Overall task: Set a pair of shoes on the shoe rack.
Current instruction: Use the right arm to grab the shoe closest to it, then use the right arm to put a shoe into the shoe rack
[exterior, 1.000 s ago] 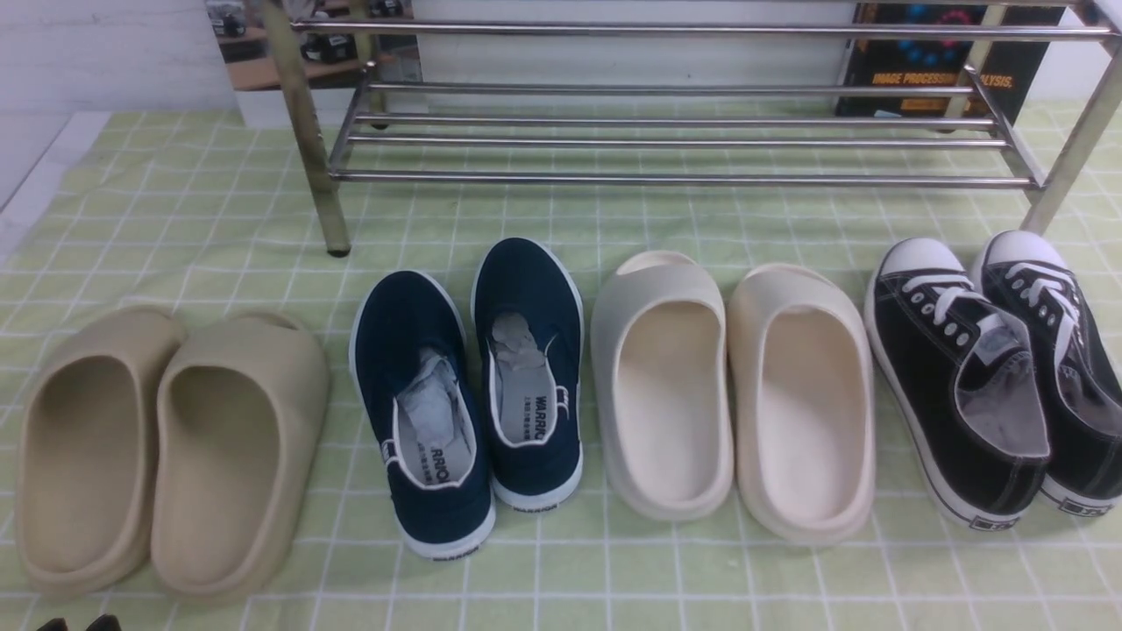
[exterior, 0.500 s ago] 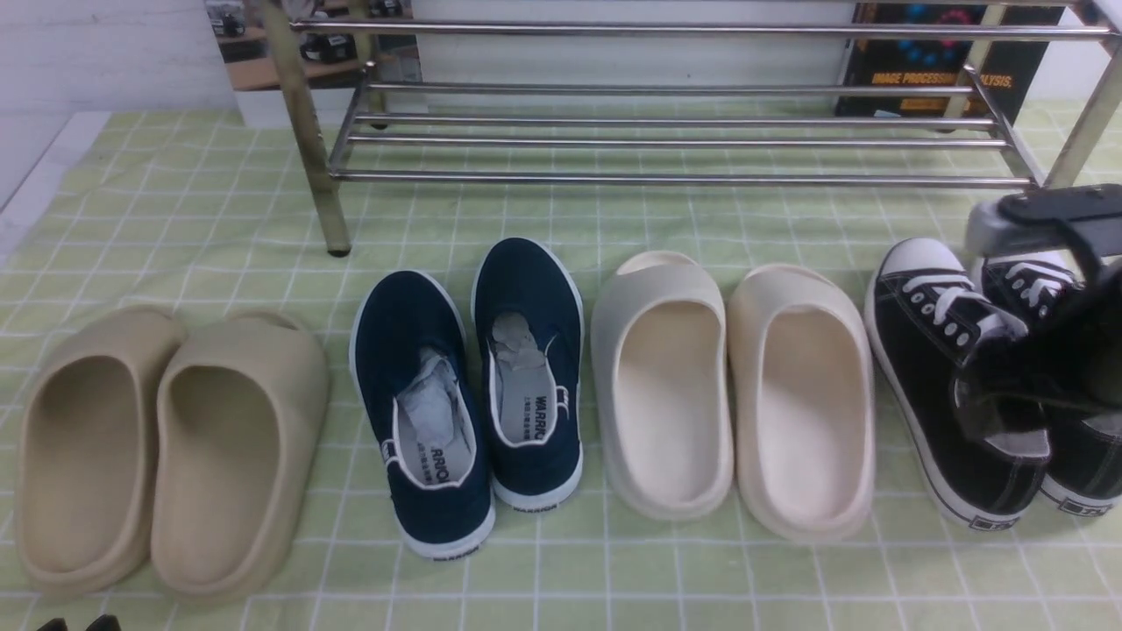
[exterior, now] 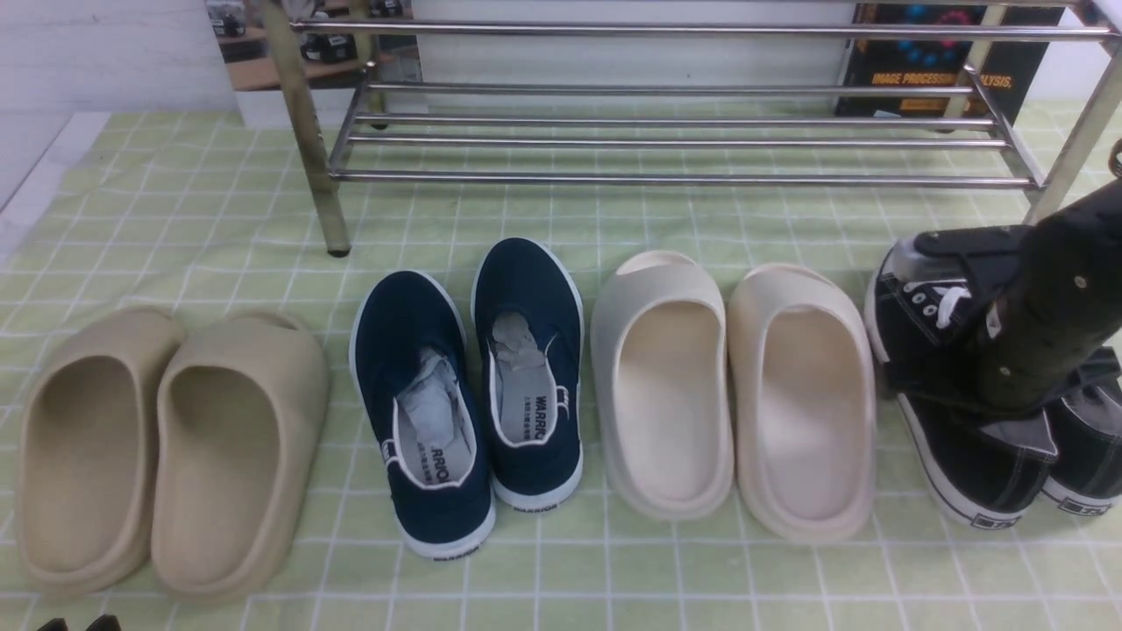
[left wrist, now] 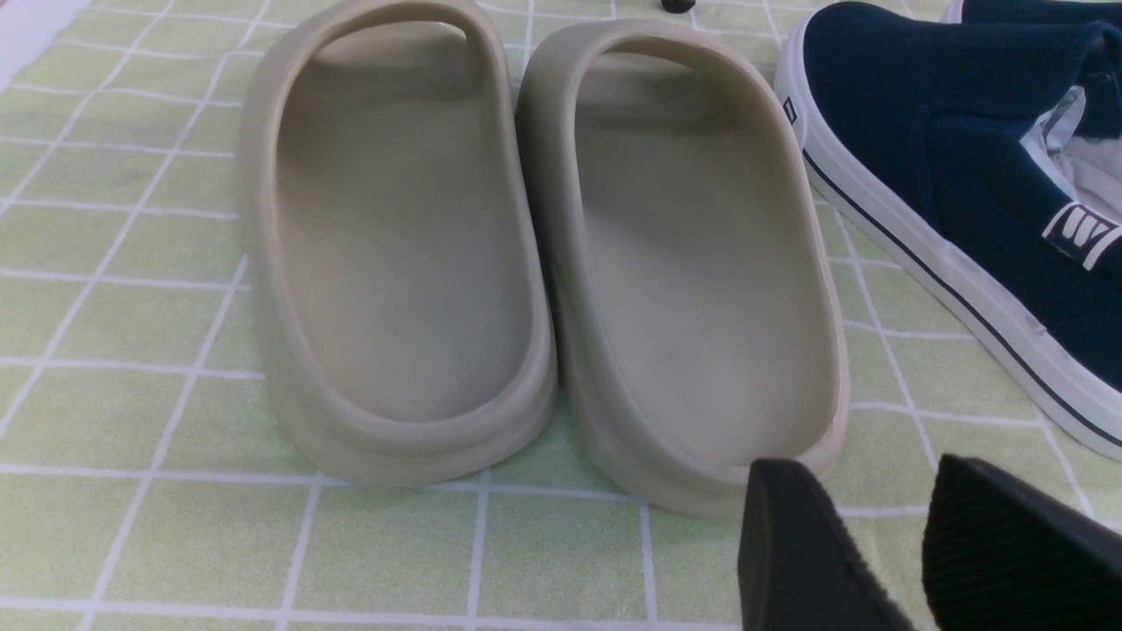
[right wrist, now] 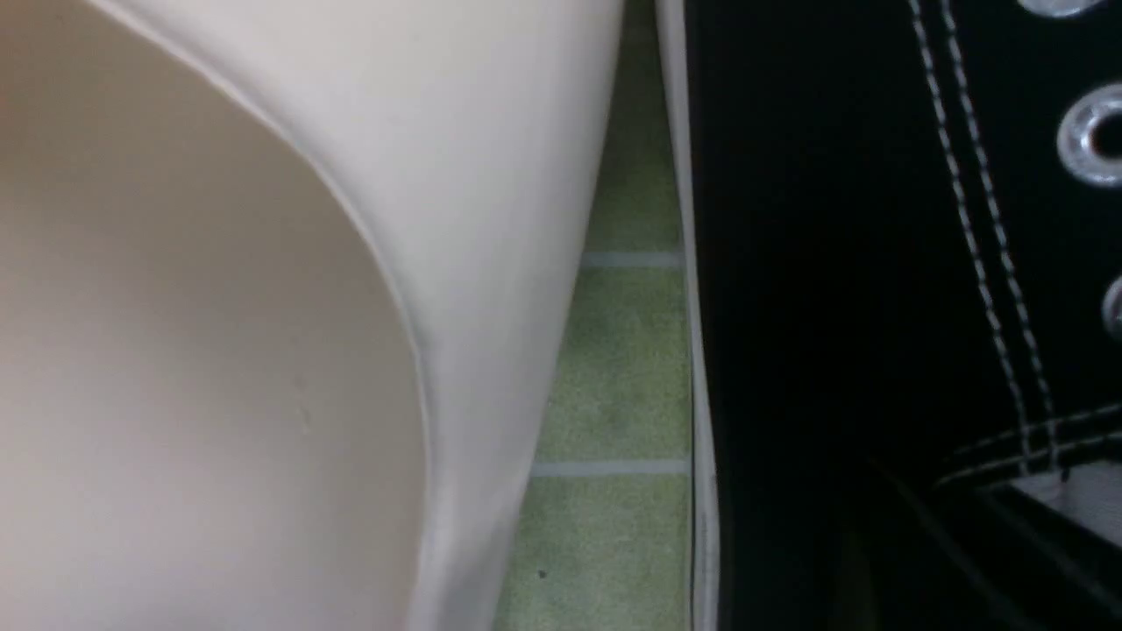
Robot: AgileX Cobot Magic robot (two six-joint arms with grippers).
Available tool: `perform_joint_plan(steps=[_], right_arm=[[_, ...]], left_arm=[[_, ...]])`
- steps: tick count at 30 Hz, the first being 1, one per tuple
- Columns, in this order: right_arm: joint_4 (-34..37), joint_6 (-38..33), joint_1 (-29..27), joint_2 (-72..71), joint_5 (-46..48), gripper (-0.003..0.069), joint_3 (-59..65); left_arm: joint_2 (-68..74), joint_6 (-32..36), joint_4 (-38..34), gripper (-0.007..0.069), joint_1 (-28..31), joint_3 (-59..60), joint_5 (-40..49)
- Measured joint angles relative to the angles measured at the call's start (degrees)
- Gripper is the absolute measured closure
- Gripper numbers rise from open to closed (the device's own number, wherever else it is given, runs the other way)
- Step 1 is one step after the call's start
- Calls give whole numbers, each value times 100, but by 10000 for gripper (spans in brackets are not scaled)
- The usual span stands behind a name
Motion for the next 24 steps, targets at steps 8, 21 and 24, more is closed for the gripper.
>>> perform_joint_plan(steps=[8,21,24], right_arm=[[13,-316,-1,-529,900,609,-363],[827,-1527,-7,-322,2179,609,-2422],[862,-1748,82,-44,2421,609,-2958]], left_arm=[[0,0,0,386,0,0,0],[0,0,0,386,0,0,-4],[0,0,0,386,0,0,-4]])
